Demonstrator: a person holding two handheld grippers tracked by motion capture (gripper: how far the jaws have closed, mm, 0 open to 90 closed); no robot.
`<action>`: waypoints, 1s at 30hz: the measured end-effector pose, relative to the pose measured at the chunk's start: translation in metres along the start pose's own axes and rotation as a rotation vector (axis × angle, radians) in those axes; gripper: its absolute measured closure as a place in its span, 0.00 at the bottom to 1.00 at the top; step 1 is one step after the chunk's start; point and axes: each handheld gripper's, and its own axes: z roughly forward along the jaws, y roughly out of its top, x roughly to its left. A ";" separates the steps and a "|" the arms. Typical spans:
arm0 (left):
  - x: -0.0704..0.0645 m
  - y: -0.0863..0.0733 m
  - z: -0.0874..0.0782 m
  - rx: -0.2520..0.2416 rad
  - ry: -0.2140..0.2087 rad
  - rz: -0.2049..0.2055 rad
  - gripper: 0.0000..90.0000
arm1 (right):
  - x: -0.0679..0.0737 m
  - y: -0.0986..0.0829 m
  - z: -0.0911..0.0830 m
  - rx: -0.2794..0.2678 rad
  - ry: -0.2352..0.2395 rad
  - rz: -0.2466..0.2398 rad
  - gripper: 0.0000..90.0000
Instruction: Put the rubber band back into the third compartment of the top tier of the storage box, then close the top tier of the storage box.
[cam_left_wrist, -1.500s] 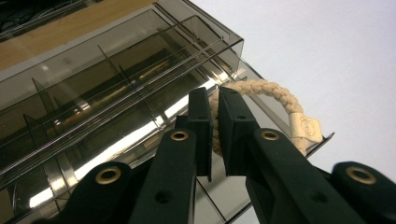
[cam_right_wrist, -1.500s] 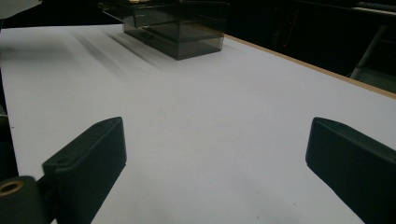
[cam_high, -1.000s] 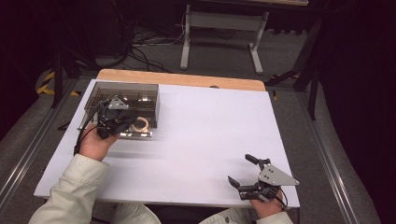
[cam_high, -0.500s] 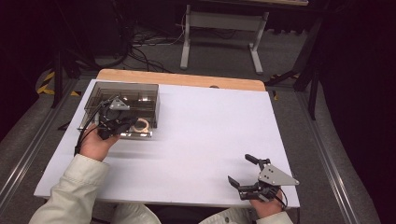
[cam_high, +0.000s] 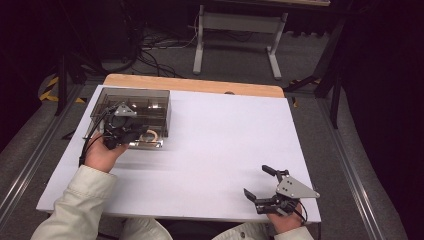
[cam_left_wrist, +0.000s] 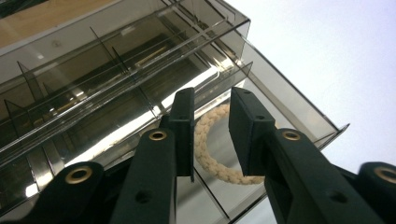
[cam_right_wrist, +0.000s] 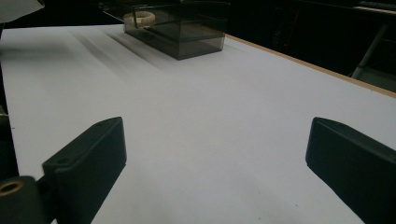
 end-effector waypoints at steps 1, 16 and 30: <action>0.000 0.000 -0.001 -0.007 -0.001 -0.001 0.78 | 0.000 0.000 0.000 -0.001 0.001 0.001 0.06; -0.009 -0.006 -0.032 -0.066 -0.016 0.033 0.77 | 0.000 0.000 -0.001 0.001 0.001 0.002 0.06; 0.012 -0.031 -0.060 -0.036 -0.097 0.004 1.00 | 0.000 0.000 0.000 -0.001 0.002 -0.006 0.06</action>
